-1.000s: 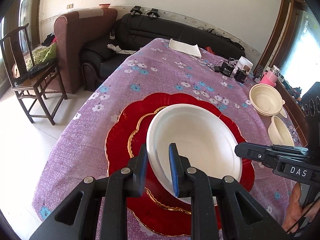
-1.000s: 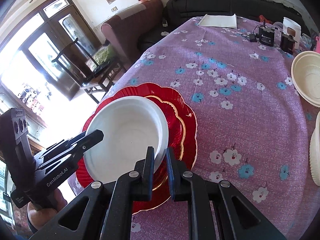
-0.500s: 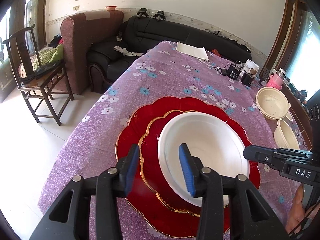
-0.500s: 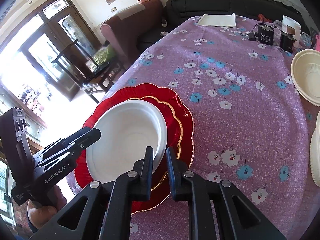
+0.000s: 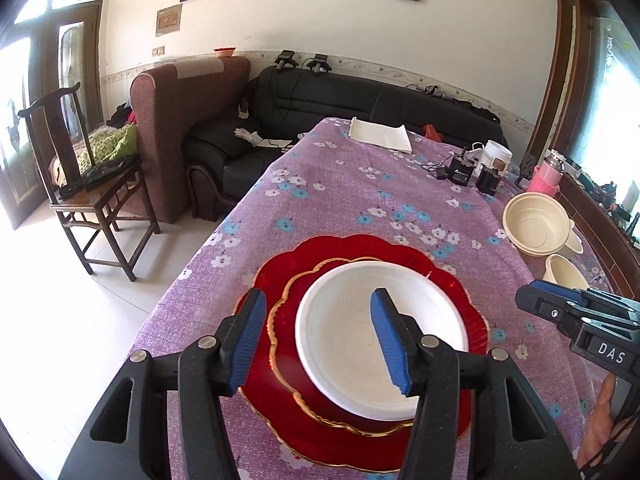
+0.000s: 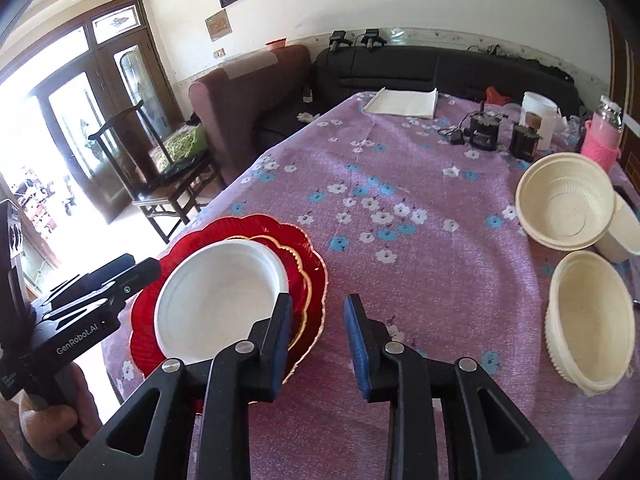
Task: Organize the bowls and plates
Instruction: 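Open the left gripper and withdraw it from the white bowl, then move the left gripper to the beige plastic bowl and grasp its rim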
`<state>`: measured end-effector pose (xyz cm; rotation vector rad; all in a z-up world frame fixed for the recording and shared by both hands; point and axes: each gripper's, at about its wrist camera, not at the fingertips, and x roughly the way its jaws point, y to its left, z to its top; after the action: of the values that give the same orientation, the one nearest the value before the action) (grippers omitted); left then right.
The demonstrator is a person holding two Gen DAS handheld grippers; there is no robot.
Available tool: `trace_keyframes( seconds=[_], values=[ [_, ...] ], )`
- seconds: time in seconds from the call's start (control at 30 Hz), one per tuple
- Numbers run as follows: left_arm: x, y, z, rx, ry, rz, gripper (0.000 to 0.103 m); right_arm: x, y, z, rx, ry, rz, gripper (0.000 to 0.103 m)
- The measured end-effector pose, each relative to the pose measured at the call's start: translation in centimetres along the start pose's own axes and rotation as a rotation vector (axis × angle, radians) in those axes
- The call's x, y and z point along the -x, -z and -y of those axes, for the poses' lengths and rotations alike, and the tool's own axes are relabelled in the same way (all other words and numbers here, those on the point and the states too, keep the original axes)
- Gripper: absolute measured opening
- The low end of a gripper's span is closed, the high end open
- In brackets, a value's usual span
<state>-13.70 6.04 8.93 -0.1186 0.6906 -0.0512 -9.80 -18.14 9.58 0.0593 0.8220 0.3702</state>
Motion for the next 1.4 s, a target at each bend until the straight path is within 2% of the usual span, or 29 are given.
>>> trace_keyframes(
  seconds=[0.13,0.4,0.77,1.03,1.2,1.4],
  values=[
    [0.6,-0.2,1.8,-0.030,0.010,0.008,0.054,1.1,0.3,1.0,0.011,0.059,0.040,0.032],
    [1.1,-0.1,7.0,-0.126,0.050,0.004,0.054,2.8,1.6,3.8,-0.011,0.111,0.079,0.032],
    [-0.6,1.3,16.0,-0.282,0.113,-0.061,0.054,5.2,3.8,9.3,-0.092,0.163,0.112,0.032],
    [-2.5,2.8,23.0,-0.382,0.184,-0.113,0.054,7.1,5.5,15.0,-0.180,0.220,0.127,0.032],
    [-4.1,3.8,25.6,-0.399,0.221,-0.159,0.054,8.6,6.6,19.2,-0.253,0.274,0.137,0.032],
    [-4.9,4.1,27.0,-0.398,0.245,-0.190,0.054,10.6,7.4,24.5,-0.374,0.284,0.147,0.032]
  ],
)
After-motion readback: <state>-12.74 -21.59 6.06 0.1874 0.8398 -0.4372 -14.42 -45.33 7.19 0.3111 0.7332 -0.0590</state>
